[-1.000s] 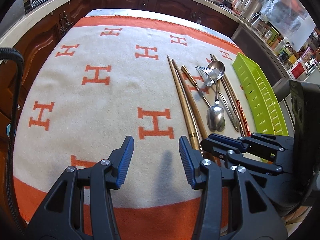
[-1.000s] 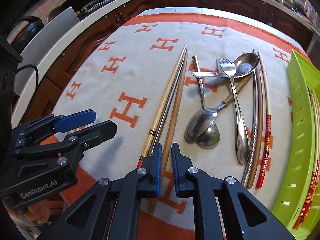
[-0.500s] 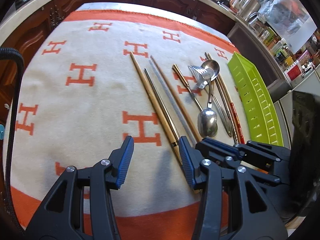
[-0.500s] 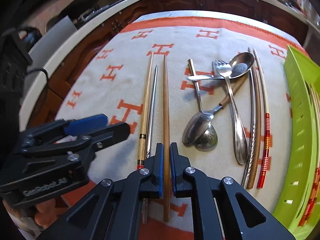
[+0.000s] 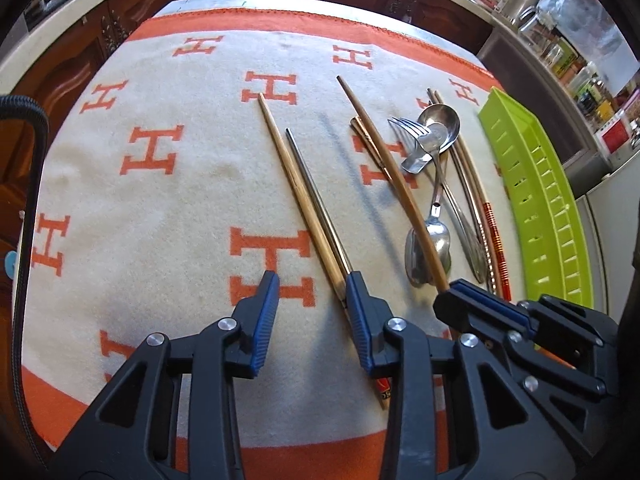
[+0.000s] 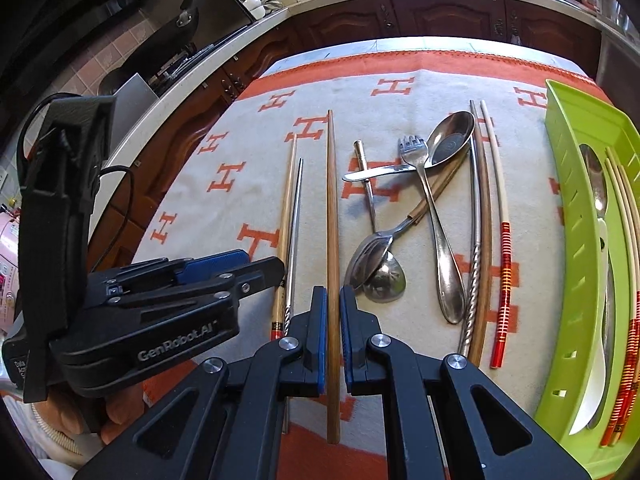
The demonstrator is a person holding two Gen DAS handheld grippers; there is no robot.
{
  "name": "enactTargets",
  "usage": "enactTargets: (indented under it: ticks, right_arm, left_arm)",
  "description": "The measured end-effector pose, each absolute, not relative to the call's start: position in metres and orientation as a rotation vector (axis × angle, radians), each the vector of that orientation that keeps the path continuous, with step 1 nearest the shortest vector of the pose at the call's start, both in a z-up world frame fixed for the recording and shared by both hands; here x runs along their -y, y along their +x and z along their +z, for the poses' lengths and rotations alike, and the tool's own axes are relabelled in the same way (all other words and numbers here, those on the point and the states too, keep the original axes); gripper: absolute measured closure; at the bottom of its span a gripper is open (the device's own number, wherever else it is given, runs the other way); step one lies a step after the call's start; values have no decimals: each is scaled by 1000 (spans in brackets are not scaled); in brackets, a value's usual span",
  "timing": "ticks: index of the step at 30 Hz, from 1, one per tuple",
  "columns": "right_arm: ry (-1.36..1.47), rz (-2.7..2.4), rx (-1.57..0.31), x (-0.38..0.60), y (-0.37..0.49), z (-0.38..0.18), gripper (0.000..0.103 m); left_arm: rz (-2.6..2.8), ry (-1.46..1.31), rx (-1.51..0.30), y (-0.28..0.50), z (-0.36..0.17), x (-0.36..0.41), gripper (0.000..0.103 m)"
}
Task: Organize utensils
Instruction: 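Close the left tool on a wooden chopstick while the right tool grasps another wooden chopstick, then carry both wooden chopsticks into the lime-green tray and open both tools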
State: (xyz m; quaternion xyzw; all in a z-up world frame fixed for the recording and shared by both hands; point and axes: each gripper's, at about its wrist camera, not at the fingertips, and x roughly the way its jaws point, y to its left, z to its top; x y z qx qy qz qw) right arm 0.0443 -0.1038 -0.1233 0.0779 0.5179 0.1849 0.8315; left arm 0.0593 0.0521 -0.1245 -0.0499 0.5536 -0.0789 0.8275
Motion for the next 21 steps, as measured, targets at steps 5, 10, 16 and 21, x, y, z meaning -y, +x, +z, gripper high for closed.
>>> enactTargets:
  ticks: [5, 10, 16, 21]
  right_arm:
    - [168, 396, -1092, 107, 40, -124, 97]
    - [175, 401, -1080, 112, 35, -122, 97]
    - [197, 424, -1074, 118, 32, -123, 97]
    - [242, 450, -1053, 126, 28, -118, 97]
  left_arm:
    - [-123, -29, -1175, 64, -123, -42, 86]
    - [-94, 33, -1186, 62, -126, -39, 95]
    - [-89, 18, -1175, 59, -126, -41, 99]
    - [-97, -72, -1177, 52, -118, -51, 99]
